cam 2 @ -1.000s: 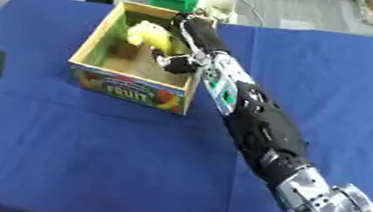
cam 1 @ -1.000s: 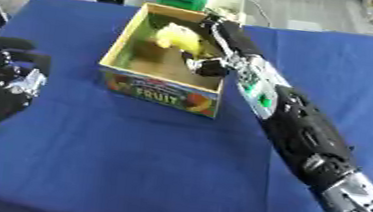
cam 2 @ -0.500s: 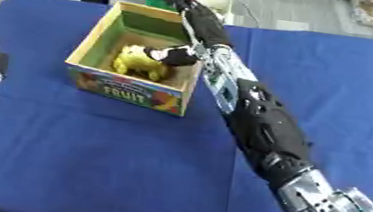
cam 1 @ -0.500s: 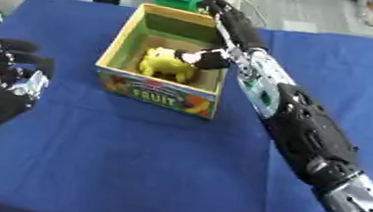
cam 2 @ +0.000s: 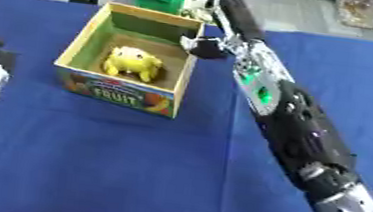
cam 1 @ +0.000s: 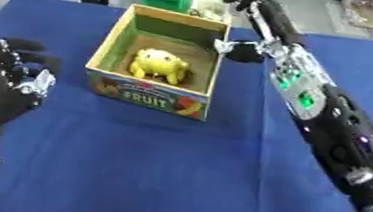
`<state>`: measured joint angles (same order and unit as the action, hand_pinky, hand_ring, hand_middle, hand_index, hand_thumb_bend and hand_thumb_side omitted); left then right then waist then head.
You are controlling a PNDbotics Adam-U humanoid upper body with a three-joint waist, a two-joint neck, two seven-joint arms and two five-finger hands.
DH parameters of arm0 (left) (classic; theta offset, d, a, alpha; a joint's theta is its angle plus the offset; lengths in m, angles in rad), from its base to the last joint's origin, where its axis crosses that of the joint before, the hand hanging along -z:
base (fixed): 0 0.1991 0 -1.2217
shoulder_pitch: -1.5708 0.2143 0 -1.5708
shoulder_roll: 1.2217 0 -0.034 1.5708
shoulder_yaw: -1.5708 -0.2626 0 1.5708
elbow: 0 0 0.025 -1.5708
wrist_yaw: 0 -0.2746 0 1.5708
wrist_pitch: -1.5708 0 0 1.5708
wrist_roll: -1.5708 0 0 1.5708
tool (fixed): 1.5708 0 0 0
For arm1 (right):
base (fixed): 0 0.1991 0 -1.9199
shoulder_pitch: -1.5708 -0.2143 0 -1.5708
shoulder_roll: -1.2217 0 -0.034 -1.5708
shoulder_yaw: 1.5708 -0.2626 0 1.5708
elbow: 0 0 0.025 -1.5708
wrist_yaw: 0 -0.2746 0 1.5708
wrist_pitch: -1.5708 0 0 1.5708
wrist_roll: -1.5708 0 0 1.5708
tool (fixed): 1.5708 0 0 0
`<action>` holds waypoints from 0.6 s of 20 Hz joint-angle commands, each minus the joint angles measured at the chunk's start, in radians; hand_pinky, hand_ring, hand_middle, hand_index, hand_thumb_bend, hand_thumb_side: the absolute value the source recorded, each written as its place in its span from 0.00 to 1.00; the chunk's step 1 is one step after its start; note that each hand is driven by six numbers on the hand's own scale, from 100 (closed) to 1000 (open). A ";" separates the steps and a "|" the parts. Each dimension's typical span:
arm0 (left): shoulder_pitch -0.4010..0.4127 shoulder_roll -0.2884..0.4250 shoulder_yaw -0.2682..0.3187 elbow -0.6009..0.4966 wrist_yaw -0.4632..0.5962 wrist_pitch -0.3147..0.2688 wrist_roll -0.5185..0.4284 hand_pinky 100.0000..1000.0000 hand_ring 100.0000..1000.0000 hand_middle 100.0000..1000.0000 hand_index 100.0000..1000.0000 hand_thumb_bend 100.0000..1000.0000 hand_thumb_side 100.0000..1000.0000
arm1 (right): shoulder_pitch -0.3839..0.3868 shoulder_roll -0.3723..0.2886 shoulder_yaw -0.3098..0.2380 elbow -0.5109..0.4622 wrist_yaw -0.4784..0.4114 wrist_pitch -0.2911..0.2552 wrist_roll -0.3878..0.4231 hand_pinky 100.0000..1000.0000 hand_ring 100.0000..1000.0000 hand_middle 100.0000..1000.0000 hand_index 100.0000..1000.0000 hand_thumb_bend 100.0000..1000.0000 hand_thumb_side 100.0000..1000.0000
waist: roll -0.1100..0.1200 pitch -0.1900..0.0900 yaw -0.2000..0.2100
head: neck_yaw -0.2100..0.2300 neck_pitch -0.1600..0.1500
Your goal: Pick up objects on the table and place them in the box.
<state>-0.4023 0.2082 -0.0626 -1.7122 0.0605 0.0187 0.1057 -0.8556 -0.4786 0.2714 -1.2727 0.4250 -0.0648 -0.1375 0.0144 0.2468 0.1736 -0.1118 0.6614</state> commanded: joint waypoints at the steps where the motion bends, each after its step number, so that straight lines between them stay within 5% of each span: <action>1: -0.004 0.029 0.019 -0.011 -0.008 -0.002 0.015 0.44 0.59 0.57 0.58 0.31 0.00 | 0.045 -0.105 -0.019 -0.164 -0.163 0.035 -0.037 0.66 0.63 0.66 0.74 0.00 0.10 | 0.000 -0.019 -0.014 | 0.016 -0.009; 6: -0.001 0.032 0.025 -0.006 -0.013 -0.003 0.022 0.44 0.59 0.57 0.59 0.31 0.00 | 0.189 -0.194 -0.068 -0.332 -0.274 0.077 -0.095 0.64 0.62 0.65 0.74 0.00 0.06 | 0.001 -0.018 -0.041 | 0.028 -0.008; 12: 0.005 0.037 0.034 -0.003 -0.016 -0.003 0.029 0.44 0.59 0.57 0.59 0.31 0.00 | 0.354 -0.235 -0.141 -0.426 -0.327 0.097 -0.167 0.63 0.61 0.64 0.74 0.00 0.07 | 0.004 -0.017 -0.063 | 0.039 -0.007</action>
<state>-0.3885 0.2211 -0.0395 -1.7053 0.0511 0.0164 0.1290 -0.4941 -0.6754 0.1561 -1.6627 0.1145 0.0302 -0.2892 0.0190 0.2468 0.1096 -0.0775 0.6613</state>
